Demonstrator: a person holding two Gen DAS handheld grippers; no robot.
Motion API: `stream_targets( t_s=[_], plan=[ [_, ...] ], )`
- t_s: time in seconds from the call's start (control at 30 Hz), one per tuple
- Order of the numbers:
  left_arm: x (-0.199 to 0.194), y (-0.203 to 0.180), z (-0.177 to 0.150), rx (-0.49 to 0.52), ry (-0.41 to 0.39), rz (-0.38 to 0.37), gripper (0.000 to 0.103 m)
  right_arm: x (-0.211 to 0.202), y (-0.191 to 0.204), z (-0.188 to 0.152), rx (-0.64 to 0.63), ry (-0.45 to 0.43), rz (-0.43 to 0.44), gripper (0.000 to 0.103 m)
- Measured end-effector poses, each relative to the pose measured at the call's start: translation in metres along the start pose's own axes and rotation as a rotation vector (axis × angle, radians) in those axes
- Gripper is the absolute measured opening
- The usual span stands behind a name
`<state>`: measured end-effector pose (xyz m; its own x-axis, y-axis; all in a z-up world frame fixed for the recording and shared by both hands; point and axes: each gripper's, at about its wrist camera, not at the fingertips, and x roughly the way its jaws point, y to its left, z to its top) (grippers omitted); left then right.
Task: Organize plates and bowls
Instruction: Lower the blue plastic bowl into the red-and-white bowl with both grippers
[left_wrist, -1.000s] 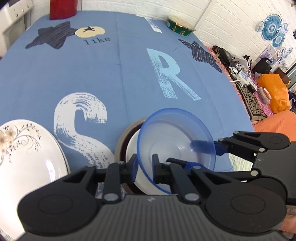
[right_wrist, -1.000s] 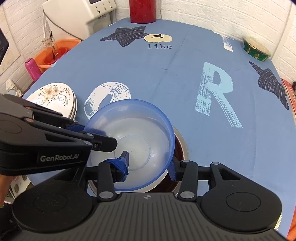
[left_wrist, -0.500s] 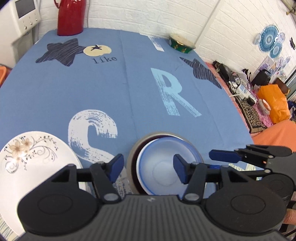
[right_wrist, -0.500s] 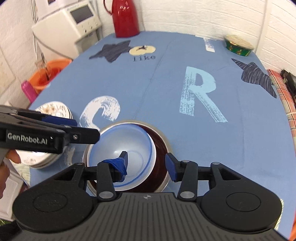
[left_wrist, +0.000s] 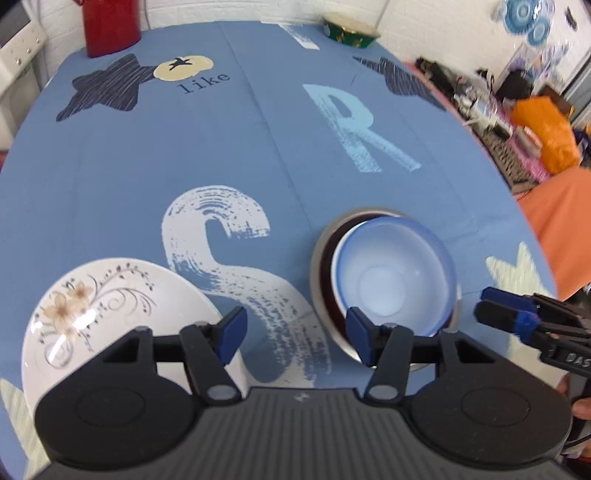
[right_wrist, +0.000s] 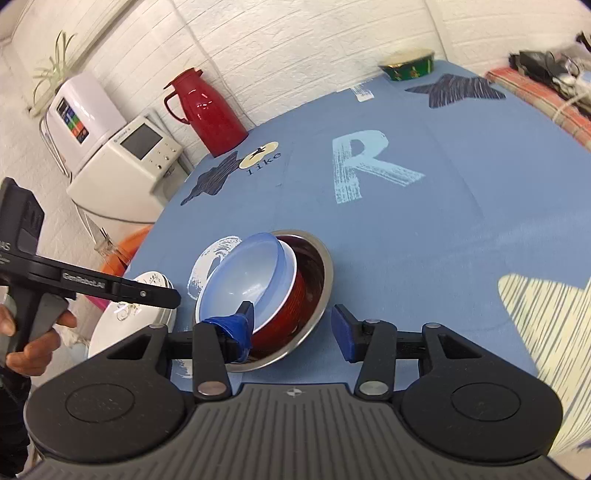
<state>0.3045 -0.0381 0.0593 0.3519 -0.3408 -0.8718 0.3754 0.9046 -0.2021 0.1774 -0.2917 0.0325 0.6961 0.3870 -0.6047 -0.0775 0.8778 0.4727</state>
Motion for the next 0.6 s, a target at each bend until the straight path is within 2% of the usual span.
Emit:
stream_targets(
  t_s=[0.27, 0.4, 0.6],
  plan=[
    [0.023, -0.003, 0.011, 0.054, 0.04, 0.061, 0.058, 0.003, -0.01, 0.003, 0.033, 0.0, -0.019, 0.032],
    [0.027, -0.001, 0.012, 0.041, 0.038, 0.042, 0.059, 0.011, -0.011, 0.005, 0.012, 0.033, -0.041, 0.032],
    [0.041, 0.004, 0.008, 0.007, 0.039, 0.006, 0.061, 0.027, -0.006, 0.012, -0.09, 0.12, -0.14, 0.034]
  ],
)
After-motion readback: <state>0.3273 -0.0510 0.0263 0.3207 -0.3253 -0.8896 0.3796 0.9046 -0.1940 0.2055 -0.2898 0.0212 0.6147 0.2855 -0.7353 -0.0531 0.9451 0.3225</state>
